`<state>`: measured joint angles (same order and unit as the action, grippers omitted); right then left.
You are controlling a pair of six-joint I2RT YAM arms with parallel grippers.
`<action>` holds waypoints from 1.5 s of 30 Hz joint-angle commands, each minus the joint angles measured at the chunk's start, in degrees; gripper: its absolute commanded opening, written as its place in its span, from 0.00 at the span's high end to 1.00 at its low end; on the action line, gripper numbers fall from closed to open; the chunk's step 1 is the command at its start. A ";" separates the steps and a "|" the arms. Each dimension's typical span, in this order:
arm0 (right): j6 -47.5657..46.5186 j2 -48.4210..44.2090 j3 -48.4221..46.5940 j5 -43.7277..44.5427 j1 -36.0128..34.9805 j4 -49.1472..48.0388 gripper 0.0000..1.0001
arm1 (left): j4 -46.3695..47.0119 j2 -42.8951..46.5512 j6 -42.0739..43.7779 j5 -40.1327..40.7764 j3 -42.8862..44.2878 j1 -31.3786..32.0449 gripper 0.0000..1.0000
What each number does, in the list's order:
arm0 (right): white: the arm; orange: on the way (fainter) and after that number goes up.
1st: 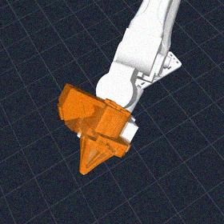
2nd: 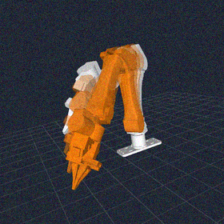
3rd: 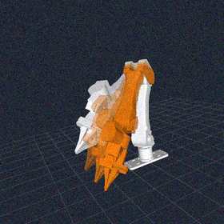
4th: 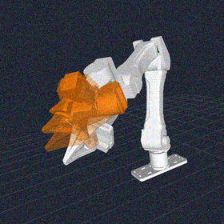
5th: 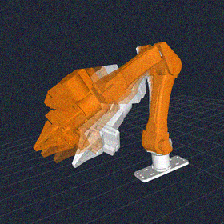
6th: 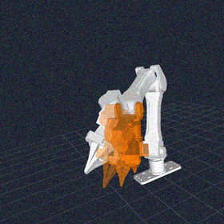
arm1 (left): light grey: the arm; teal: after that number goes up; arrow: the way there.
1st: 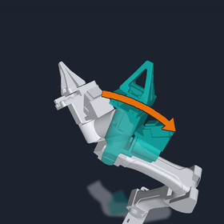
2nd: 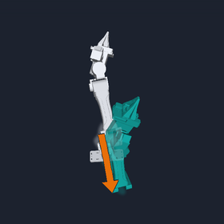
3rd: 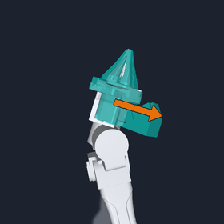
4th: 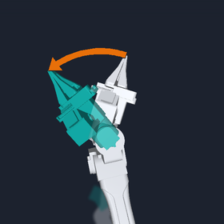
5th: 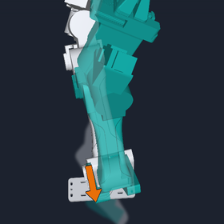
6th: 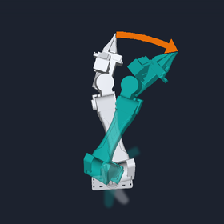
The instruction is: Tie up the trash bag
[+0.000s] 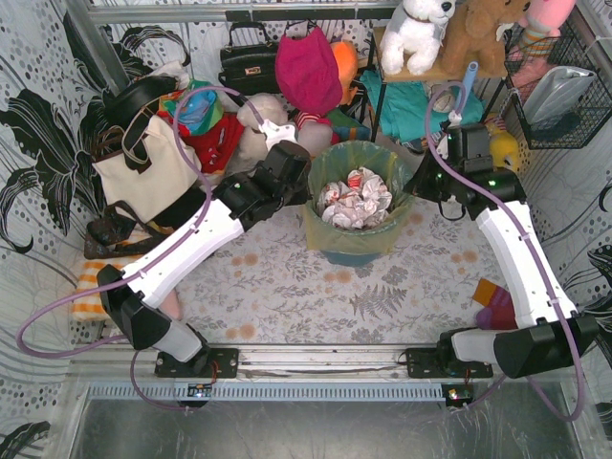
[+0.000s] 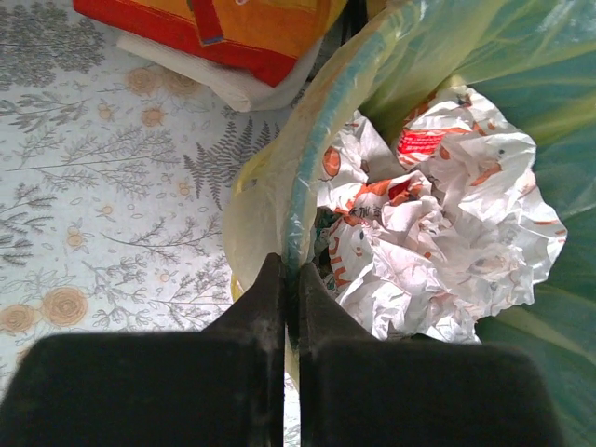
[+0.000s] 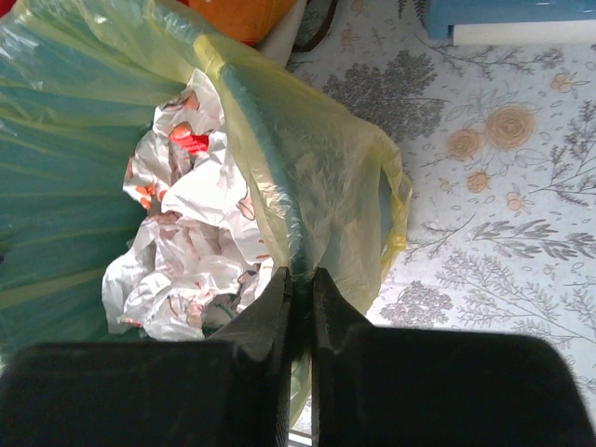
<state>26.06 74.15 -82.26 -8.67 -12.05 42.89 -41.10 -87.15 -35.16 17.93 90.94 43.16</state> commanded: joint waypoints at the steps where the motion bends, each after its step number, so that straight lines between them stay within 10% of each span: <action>1: 2.87 -2.74 -0.89 0.13 -4.13 -1.89 1.00 | -3.31 2.60 3.06 -0.94 3.27 0.42 1.00; 18: 13.70 -1.11 -5.36 8.23 -30.32 5.63 1.00 | -24.03 23.11 -3.81 -7.12 -7.43 0.61 1.00; 39: 13.86 0.53 -9.24 12.02 -32.15 13.83 1.00 | -25.74 30.63 -8.08 -15.36 -12.42 0.61 0.91; 45: 11.44 1.54 -9.15 16.30 -32.07 15.49 0.71 | -23.35 30.79 -8.36 -13.70 -15.57 0.56 0.80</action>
<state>39.38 74.98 -89.17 3.33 -43.92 58.61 -65.87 -56.55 -45.17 7.88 76.71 42.81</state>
